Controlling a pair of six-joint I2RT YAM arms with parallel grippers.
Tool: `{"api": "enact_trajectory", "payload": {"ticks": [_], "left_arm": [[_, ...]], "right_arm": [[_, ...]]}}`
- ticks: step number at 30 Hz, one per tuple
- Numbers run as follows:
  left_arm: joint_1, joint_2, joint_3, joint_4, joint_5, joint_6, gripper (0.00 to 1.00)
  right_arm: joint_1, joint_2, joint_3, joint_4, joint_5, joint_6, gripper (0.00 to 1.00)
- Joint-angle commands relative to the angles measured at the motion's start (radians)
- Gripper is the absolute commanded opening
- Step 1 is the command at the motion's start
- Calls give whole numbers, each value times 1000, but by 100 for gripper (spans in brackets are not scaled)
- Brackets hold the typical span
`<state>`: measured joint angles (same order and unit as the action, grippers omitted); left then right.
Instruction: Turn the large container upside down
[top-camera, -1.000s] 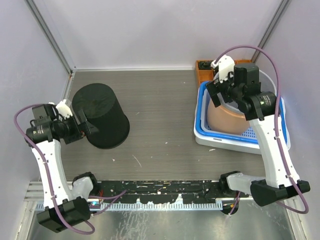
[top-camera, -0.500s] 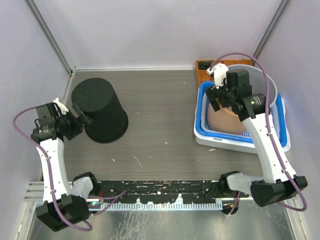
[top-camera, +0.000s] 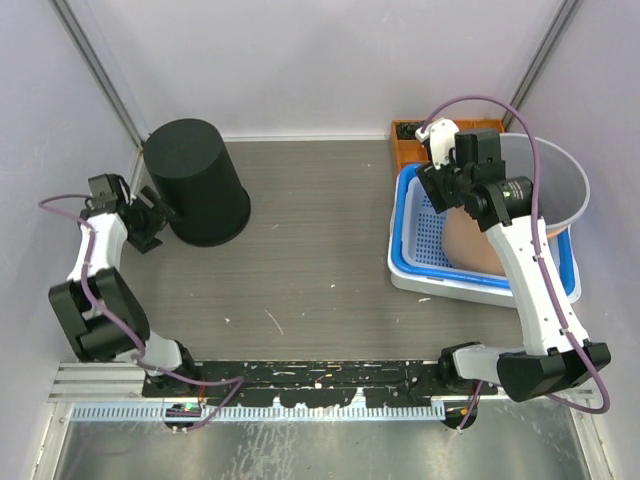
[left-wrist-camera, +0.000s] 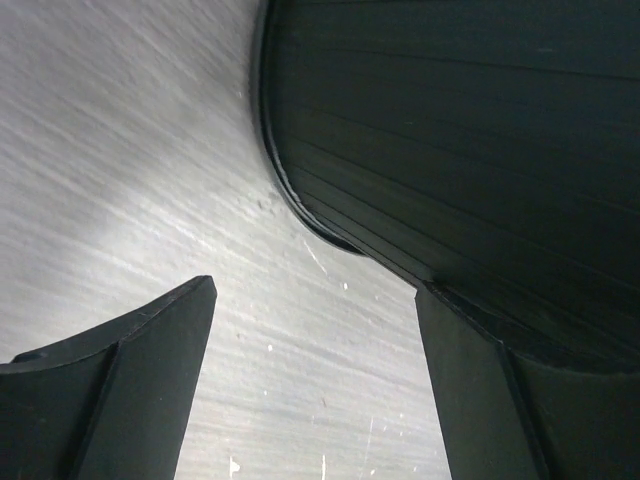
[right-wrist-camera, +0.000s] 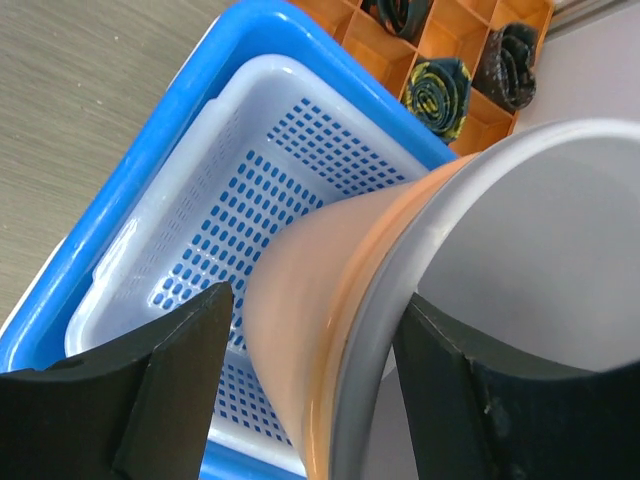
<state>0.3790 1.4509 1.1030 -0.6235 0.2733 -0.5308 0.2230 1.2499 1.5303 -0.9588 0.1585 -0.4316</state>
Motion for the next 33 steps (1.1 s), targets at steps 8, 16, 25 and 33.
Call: {"api": "enact_trajectory", "payload": {"ticks": [8, 16, 25, 33], "left_arm": [[-2, 281, 238, 184, -114, -51, 86], [-2, 420, 495, 76, 10, -104, 83], [-160, -119, 269, 32, -50, 256, 84], [-387, -403, 184, -94, -57, 418, 85]], "right_arm": [[6, 24, 91, -9, 38, -43, 67], [-21, -13, 52, -11, 106, -84, 53], [-84, -60, 102, -49, 19, -75, 40], [-93, -86, 83, -48, 1, -61, 34]]}}
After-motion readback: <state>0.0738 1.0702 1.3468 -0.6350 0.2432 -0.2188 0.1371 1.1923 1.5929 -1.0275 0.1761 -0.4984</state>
